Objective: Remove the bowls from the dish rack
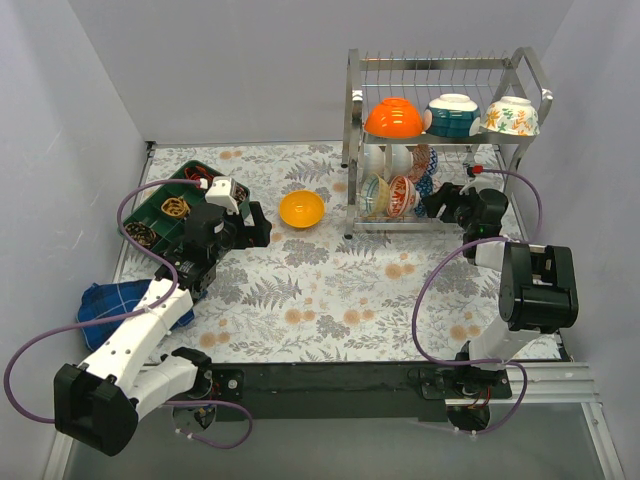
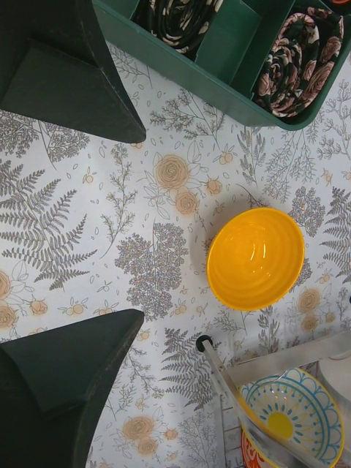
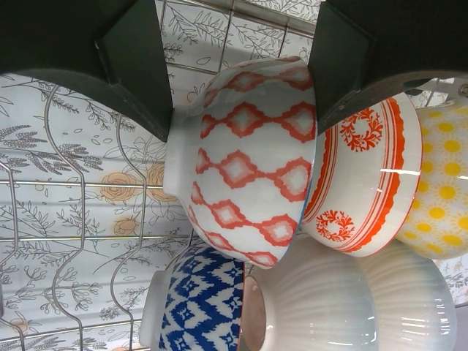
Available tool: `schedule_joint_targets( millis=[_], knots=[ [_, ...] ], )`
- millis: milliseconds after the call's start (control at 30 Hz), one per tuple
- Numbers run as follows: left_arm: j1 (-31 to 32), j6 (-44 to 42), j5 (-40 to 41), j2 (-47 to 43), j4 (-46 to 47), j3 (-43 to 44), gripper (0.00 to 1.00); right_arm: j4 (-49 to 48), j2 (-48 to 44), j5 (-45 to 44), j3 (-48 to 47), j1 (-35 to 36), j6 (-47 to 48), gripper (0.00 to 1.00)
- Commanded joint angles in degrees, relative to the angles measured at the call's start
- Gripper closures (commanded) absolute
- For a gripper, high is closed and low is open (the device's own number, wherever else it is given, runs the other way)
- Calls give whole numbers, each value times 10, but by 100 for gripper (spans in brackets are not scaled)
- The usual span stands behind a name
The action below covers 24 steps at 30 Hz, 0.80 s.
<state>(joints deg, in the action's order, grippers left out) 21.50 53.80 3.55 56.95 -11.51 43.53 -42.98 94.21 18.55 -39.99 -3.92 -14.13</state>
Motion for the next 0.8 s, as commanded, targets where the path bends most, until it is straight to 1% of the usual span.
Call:
schedule_joint_targets(
  millis=[0, 33, 100, 133, 233, 300, 333, 533, 767],
  knots=[
    [1, 0, -10, -3, 9, -4, 2, -35, -27, 35, -14, 2, 4, 53],
    [1, 0, -9, -3, 9, -3, 2, -34, -32, 35, -13, 2, 5, 59],
    [1, -1, -10, -3, 9, -4, 2, -33, -38, 29, -12, 3, 9, 64],
    [1, -1, -10, -4, 10, -4, 2, -32, -44, 26, -11, 3, 11, 69],
    [1, 0, -7, -5, 10, -4, 2, -29, -60, 15, -8, 3, 19, 77],
    [1, 0, -7, -4, 9, -4, 2, -27, -70, 1, -5, 3, 24, 78],
    [1, 0, -7, -5, 9, -4, 2, -22, -79, -3, -4, 3, 25, 81],
    [1, 0, -7, -4, 9, -5, 2, -10, -115, -59, 8, 3, 45, 90],
    [1, 2, -17, -3, 10, -4, 2, 9, -165, -98, 29, 3, 42, 95]
  ],
)
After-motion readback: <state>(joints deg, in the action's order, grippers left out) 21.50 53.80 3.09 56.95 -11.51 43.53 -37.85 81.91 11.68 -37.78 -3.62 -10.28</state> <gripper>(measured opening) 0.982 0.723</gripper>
